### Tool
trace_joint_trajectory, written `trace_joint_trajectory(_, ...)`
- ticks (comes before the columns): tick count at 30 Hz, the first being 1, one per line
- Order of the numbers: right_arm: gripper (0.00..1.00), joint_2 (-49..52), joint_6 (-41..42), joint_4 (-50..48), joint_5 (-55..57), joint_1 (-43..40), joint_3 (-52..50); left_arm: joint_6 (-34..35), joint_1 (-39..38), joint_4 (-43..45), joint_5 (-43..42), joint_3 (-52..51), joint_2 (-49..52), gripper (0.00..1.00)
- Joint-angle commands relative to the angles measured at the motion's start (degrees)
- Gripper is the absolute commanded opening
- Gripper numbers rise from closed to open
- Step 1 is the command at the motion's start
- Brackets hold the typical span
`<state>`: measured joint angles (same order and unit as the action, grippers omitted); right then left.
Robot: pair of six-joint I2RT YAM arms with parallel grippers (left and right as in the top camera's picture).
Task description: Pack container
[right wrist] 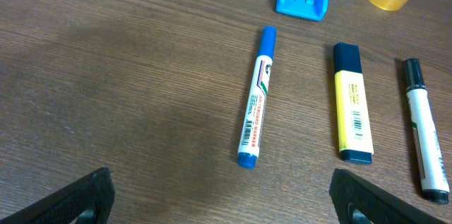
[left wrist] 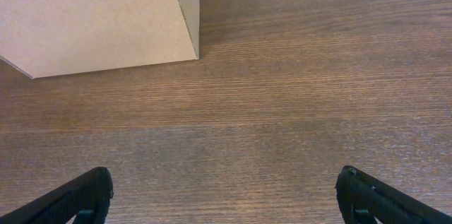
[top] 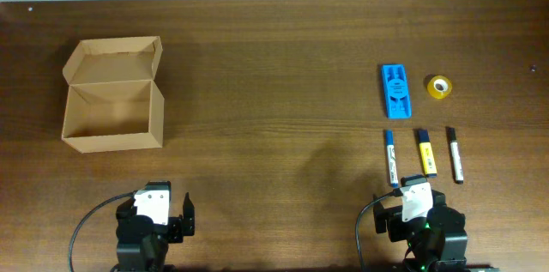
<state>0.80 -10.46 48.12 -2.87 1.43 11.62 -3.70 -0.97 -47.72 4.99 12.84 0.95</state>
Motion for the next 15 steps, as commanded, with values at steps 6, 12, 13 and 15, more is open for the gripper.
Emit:
trace_joint_trajectory(6, 0.99, -0.6, 0.4, -0.2, -0.5, -0.6, -0.5, -1.1, -0.2, 0.0, 0.9, -0.7, -0.6, 1.0)
trace_joint_trajectory(12, 0.99, -0.6, 0.4, -0.2, -0.5, -0.6, -0.5, -1.1, -0.2, 0.0, 0.9, -0.7, -0.6, 1.0)
trace_joint_trajectory(13, 0.99, -0.6, 0.4, -0.2, -0.5, -0.6, -0.5, -1.1, -0.2, 0.0, 0.9, -0.7, -0.6, 0.99)
trace_joint_trajectory(15, 1.0, -0.6, 0.4, -0.2, -0.5, -0.6, -0.5, -1.1, -0.2, 0.0, 0.9, -0.7, -0.6, 1.0)
